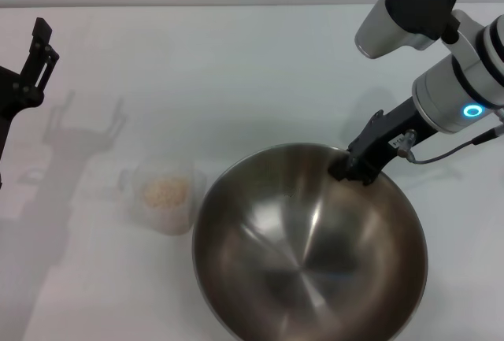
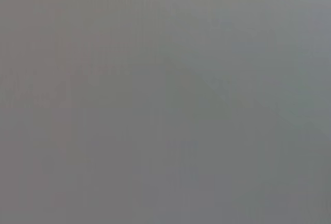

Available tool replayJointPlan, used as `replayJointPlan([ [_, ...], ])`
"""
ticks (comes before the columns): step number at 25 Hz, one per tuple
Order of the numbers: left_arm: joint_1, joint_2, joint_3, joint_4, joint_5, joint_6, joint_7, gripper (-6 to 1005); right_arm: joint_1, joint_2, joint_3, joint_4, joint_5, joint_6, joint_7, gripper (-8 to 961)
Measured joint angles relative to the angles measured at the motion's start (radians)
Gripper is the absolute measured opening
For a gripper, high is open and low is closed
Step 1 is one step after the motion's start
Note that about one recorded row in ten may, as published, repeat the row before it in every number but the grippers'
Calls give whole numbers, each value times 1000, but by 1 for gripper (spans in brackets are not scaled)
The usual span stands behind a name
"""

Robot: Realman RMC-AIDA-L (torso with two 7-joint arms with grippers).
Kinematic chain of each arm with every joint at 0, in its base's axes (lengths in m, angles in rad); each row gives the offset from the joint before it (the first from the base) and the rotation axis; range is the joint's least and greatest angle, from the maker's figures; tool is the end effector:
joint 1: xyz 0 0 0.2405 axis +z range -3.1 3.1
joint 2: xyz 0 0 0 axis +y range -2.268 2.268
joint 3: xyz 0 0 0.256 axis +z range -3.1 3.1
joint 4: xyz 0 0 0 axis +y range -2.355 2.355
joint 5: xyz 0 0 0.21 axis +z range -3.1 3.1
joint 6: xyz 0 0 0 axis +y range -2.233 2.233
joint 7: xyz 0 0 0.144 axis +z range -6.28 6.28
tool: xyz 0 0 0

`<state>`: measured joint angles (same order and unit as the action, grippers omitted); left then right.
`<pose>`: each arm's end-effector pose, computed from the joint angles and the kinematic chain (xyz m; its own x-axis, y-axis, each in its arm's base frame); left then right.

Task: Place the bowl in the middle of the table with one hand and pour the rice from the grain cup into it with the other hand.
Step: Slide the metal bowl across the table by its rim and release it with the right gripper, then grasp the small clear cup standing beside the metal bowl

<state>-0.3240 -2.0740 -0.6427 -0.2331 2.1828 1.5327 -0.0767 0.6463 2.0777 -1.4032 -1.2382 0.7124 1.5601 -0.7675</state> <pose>-0.3006 0.2827 -0.0043 0.6455 -0.3240 0.6917 0.6628 -0.2124 -0.7180 0.1664 0.3482 -0.0245 0.8298 -0.5082 0.2307 -0.4630 -0.8576 -0.2239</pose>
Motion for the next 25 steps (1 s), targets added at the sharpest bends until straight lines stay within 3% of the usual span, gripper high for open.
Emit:
replayJointPlan([
  [10, 1, 0, 0, -1, 0, 11, 0, 811, -7, -1, -27, -48, -29, 10, 1, 110],
  [15, 4, 0, 0, -1, 0, 15, 0, 811, -16, -1, -15, -111, -16, 10, -1, 308],
  [20, 12, 0, 0, 0, -2, 29, 0, 811, -8, -1, -17, -175, -25, -19, -4, 437],
  [25, 15, 0, 0, 0, -4, 38, 0, 811, -24, 0, -46, -262, -50, -130, -25, 433],
])
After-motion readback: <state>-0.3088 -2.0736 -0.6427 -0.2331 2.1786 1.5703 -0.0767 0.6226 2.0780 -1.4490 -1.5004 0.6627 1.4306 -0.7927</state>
